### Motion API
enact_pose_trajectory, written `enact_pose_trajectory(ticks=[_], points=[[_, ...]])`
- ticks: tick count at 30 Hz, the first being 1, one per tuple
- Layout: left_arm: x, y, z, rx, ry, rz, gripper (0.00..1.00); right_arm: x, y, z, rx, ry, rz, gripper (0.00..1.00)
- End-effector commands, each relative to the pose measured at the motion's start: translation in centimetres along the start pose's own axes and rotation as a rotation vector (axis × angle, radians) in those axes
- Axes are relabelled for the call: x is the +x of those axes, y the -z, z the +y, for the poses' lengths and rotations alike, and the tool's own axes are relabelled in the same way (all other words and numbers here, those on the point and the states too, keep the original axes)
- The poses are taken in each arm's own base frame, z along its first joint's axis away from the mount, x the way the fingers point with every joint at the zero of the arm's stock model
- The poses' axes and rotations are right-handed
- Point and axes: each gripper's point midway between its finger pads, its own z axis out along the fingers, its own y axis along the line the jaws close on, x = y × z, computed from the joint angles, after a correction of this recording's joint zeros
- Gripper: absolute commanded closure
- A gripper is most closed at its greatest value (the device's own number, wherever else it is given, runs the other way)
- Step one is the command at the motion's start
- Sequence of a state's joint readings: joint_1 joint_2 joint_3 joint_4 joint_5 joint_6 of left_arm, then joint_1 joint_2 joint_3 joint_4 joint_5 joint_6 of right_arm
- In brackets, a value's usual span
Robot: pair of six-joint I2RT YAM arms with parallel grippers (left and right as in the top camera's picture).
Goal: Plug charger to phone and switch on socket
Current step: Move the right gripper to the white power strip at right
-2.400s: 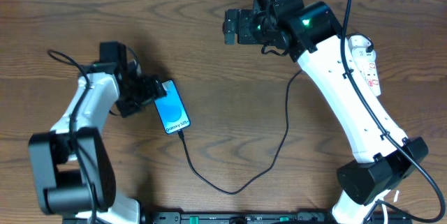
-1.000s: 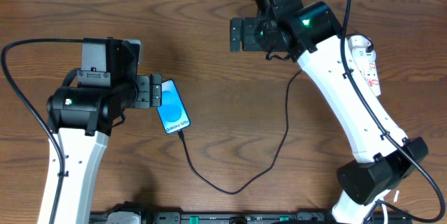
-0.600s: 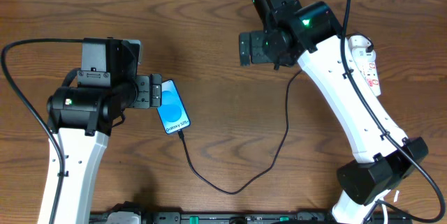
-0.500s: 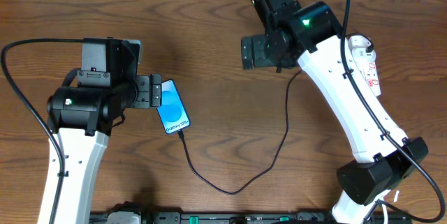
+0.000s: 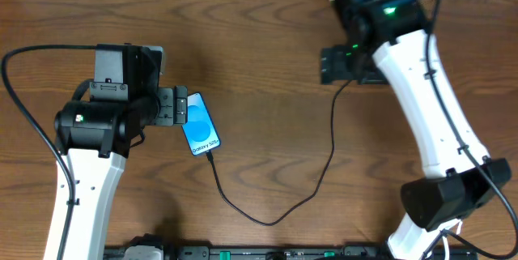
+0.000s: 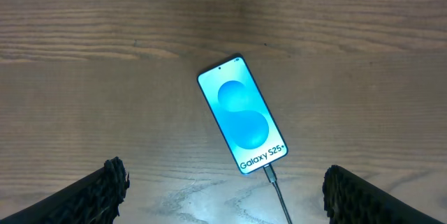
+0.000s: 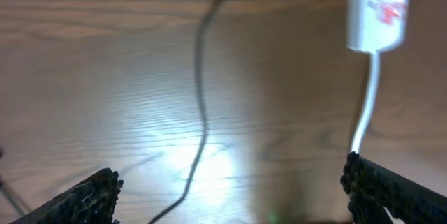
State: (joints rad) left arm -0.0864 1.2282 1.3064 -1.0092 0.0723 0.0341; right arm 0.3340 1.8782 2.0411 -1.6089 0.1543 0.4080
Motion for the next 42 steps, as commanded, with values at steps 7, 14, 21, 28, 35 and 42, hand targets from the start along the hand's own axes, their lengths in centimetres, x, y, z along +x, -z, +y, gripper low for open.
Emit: enact_pose_trajectory(ticks=[7, 14, 21, 28, 35, 42], points=[[-0.5, 0.4, 0.0, -0.005, -0.012, -0.015, 0.09, -0.9, -0.3, -8.1, 0.062, -0.161, 0.034, 0.01], [-0.5, 0.4, 0.0, -0.004, -0.012, -0.015, 0.09, -0.8, -1.0, -15.8, 0.097, -0.355, 0.061, 0.01], [-0.5, 0.4, 0.0, -0.005, -0.012, -0.015, 0.09, 0.0, -1.5, -21.6, 0.024, -0.53, 0.076, 0.01], [-0.5, 0.4, 0.0, -0.005, -0.012, -0.015, 0.09, -1.6, -1.6, -23.3, -0.146, -0.423, -0.023, 0.01], [-0.5, 0.4, 0.0, -0.005, -0.012, -0.015, 0.09, -4.5, -0.7, -21.9, -0.31, -0.195, -0.184, 0.01], [-0.5, 0.4, 0.0, -0.005, -0.012, -0.015, 0.09, -5.8, -1.2, -22.3, -0.305, -0.189, -0.221, 0.01]])
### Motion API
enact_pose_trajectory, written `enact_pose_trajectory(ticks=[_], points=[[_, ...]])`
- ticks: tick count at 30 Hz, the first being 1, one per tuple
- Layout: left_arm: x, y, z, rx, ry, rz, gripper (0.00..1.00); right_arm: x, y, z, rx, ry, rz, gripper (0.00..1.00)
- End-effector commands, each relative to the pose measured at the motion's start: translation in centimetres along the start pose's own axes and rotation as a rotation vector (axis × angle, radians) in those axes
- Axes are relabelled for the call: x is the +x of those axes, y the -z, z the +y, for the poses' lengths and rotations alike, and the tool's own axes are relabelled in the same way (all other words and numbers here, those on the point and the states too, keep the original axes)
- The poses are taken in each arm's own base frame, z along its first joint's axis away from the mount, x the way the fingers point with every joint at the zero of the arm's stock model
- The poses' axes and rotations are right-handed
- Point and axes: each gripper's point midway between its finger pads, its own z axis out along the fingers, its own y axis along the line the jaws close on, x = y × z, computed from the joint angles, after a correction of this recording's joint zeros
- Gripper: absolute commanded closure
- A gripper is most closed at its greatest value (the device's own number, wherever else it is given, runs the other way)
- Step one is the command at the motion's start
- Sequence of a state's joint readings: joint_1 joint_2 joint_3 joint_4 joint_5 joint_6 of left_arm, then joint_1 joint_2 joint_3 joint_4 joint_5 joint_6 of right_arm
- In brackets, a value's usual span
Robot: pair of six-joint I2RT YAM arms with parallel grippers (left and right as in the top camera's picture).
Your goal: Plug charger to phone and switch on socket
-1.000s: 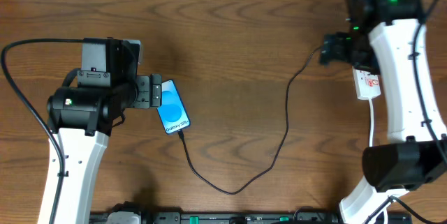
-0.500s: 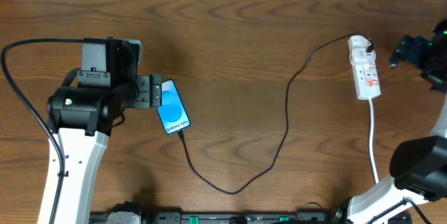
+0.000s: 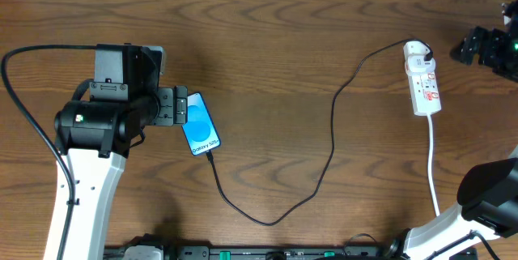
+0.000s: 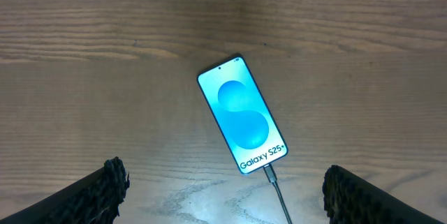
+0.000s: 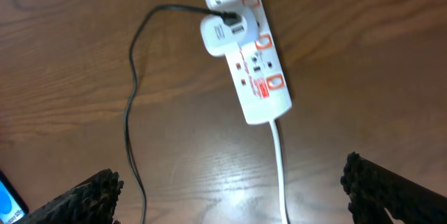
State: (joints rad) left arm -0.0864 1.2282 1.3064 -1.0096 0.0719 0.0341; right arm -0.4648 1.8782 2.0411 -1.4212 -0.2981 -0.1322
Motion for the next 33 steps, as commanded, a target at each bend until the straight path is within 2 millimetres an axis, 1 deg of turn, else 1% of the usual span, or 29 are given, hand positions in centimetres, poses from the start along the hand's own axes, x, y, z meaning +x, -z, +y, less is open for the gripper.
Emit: enact_pose_trajectory(ticks=[1, 5, 10, 11, 13, 16, 20, 28, 33], points=[[-0.5, 0.4, 0.0, -0.004, -0.012, -0.015, 0.09, -0.6, -0.2, 0.4, -0.035, 0.042, -0.016, 0.01], [-0.5, 0.4, 0.0, -0.004, -0.012, -0.015, 0.09, -0.6, -2.2, -0.2, -0.042, 0.037, 0.024, 0.01], [-0.5, 0.4, 0.0, -0.004, -0.012, -0.015, 0.09, -0.1, -5.9, -1.2, -0.063, 0.007, 0.112, 0.01], [-0.5, 0.4, 0.0, -0.004, -0.012, -0.015, 0.09, 0.1, -6.9, -1.2, -0.081, -0.002, 0.134, 0.01], [-0.5, 0.4, 0.0, -0.004, -0.012, -0.015, 0.09, 0.3, -8.2, -1.0, -0.116, 0.006, 0.159, 0.01], [-0.5, 0.4, 0.0, -0.004, -0.012, -0.015, 0.09, 0.5, -9.6, -0.6, -0.163, 0.048, 0.18, 0.01], [-0.5, 0.4, 0.0, -0.004, -0.012, -0.015, 0.09, 0.1, -10.5, -0.5, -0.181, 0.112, 0.166, 0.01], [-0.5, 0.4, 0.0, -0.004, -0.012, -0.015, 0.09, -1.7, -10.9, -0.8, -0.165, 0.142, 0.094, 0.01], [-0.5, 0.4, 0.0, -0.004, -0.012, -0.016, 0.09, -2.0, -10.9, -0.9, -0.163, 0.148, 0.08, 0.01]])
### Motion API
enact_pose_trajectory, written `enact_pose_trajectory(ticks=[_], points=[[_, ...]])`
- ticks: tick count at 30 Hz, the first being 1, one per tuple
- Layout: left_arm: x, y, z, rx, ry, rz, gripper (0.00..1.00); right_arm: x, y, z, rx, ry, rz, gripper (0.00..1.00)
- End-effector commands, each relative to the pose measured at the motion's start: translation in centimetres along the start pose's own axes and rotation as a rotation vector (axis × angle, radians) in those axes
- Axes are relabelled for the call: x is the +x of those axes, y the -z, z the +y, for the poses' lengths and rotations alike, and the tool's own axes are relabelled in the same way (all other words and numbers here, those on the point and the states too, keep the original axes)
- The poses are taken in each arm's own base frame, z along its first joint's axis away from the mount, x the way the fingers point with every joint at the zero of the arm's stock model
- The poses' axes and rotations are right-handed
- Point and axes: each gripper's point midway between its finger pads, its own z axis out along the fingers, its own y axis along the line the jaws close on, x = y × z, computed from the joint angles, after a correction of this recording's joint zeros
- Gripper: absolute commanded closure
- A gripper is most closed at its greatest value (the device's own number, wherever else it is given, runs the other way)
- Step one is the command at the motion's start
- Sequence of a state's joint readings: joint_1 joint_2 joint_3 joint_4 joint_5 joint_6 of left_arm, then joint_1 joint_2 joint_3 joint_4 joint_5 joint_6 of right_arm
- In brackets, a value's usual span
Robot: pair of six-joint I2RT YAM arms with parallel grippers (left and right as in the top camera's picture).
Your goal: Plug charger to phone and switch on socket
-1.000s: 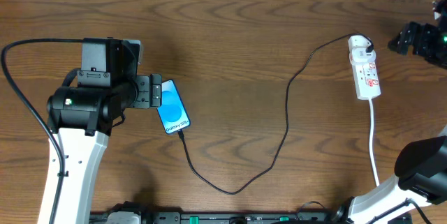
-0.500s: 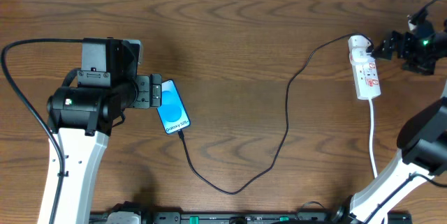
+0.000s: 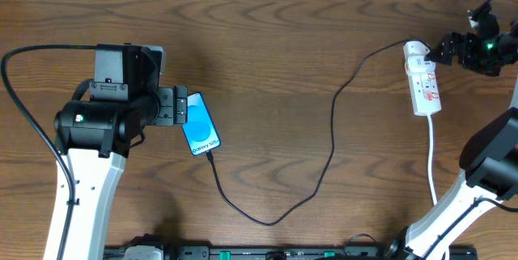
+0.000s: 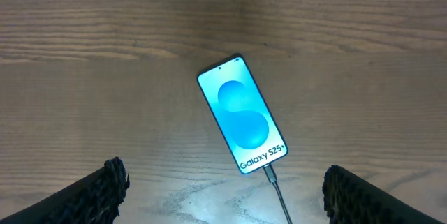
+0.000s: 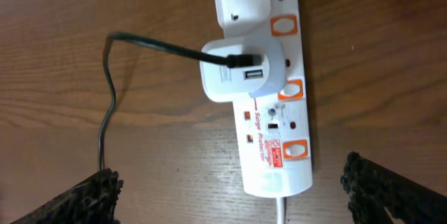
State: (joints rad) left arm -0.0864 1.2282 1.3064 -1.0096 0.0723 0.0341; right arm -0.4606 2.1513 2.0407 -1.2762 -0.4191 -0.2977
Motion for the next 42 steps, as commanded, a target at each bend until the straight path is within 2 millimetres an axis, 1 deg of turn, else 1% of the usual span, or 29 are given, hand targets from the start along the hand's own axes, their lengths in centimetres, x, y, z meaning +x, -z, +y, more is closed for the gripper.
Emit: enact_pose_trajectory(ticks=[1, 5, 14, 19, 23, 27, 32, 42], points=[[-0.5, 0.4, 0.0, -0.004, -0.012, -0.015, 0.09, -0.3, 0.0, 0.5, -0.016, 0.026, -0.011, 0.01], [-0.5, 0.4, 0.0, -0.005, -0.012, -0.015, 0.09, -0.2, -0.5, 0.4, -0.017, 0.027, -0.007, 0.01], [-0.5, 0.4, 0.0, -0.005, -0.012, -0.016, 0.09, 0.3, -3.2, -0.5, -0.019, -0.008, -0.016, 0.01], [-0.5, 0.4, 0.0, -0.005, -0.012, -0.016, 0.09, 1.0, -4.7, -0.1, -0.073, -0.021, -0.013, 0.01], [-0.5, 0.4, 0.0, -0.005, -0.012, -0.016, 0.09, 1.4, -5.8, -0.2, -0.085, -0.022, -0.017, 0.01], [-0.5, 0.4, 0.0, -0.005, -0.012, -0.015, 0.09, 1.3, -6.9, 0.2, -0.135, -0.02, -0.049, 0.01], [-0.5, 0.4, 0.0, -0.005, -0.012, -0.015, 0.09, 0.8, -7.6, 0.2, -0.152, -0.039, -0.087, 0.01], [-0.5, 0.4, 0.0, -0.005, -0.012, -0.016, 0.09, 0.5, -7.7, 0.3, -0.151, -0.046, -0.097, 0.01]])
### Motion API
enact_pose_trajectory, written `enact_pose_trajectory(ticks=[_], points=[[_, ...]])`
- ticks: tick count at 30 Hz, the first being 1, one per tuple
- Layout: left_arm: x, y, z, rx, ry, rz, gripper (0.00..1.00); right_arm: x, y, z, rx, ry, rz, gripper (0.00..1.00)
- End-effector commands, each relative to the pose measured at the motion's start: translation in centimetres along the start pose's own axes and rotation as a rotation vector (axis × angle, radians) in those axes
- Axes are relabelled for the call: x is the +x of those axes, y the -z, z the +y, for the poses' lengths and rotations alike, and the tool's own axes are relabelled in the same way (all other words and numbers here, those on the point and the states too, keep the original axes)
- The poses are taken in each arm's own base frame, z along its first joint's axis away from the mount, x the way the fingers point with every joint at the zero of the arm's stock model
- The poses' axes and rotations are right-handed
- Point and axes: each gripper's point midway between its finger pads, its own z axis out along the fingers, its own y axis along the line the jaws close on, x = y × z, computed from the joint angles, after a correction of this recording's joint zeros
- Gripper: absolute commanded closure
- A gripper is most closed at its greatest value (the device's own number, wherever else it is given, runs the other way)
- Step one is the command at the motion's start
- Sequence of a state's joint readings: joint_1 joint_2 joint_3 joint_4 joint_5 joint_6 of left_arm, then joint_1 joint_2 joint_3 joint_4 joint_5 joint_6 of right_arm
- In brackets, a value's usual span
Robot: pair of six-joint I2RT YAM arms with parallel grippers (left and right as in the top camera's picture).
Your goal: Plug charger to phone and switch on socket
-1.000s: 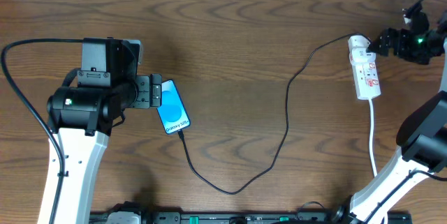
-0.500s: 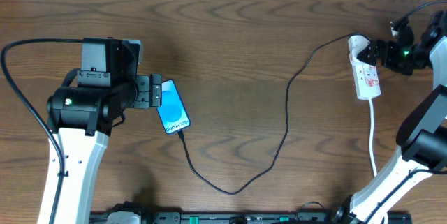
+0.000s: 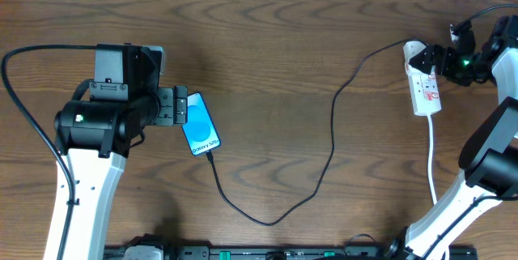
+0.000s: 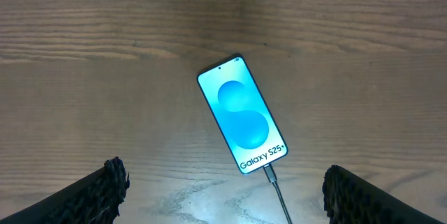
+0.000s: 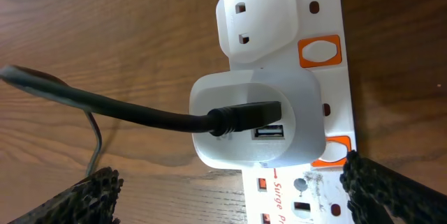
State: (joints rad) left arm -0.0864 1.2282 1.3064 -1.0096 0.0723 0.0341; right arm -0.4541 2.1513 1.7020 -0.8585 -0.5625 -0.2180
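Observation:
The phone (image 3: pixel 201 124) lies face up with its screen lit (image 4: pixel 242 114), and the black cable (image 4: pixel 272 182) is plugged into its lower end. My left gripper (image 4: pixel 225 185) hangs open just beside and above it, holding nothing. The cable (image 3: pixel 332 130) runs across the table to a white charger (image 5: pixel 258 123) seated in the white power strip (image 3: pixel 423 86). Orange switches (image 5: pixel 320 51) line the strip's right side. My right gripper (image 5: pixel 229 182) is open low over the charger end of the strip (image 5: pixel 293 196), its right finger (image 5: pixel 391 189) by the second switch (image 5: pixel 332 151).
The strip's white lead (image 3: pixel 431 155) runs toward the table's front edge. A second white plug (image 5: pixel 258 15) sits in the strip's end socket. The left arm's black cable (image 3: pixel 24 106) loops at the far left. The table top is dark wood.
My right gripper has come lower and closer over the power strip, so the charger and end plug now fill its view. The left gripper, phone and cable are unchanged.
First my right arm was over the table left of the strip, hiding it from overhead. Then it was out at the far right edge with the whole strip in view. It then stood nearer the strip and now hangs close over the charger. The phone stayed plugged throughout.

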Motion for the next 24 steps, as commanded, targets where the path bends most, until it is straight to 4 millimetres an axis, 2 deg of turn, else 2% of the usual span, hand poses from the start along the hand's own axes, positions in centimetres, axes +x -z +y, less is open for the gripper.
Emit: enact_pose_trajectory(ticks=[1, 10, 24], points=[[-0.5, 0.4, 0.0, -0.004, -0.012, -0.015, 0.09, 0.1, -0.4, 0.9, -0.029, -0.008, 0.006, 0.01], [-0.5, 0.4, 0.0, -0.004, -0.012, -0.015, 0.09, -0.3, -1.4, 2.3, -0.019, 0.042, 0.007, 0.01], [-0.5, 0.4, 0.0, -0.004, -0.012, -0.015, 0.09, 0.0, -1.7, 2.2, 0.013, 0.033, 0.027, 0.01]])
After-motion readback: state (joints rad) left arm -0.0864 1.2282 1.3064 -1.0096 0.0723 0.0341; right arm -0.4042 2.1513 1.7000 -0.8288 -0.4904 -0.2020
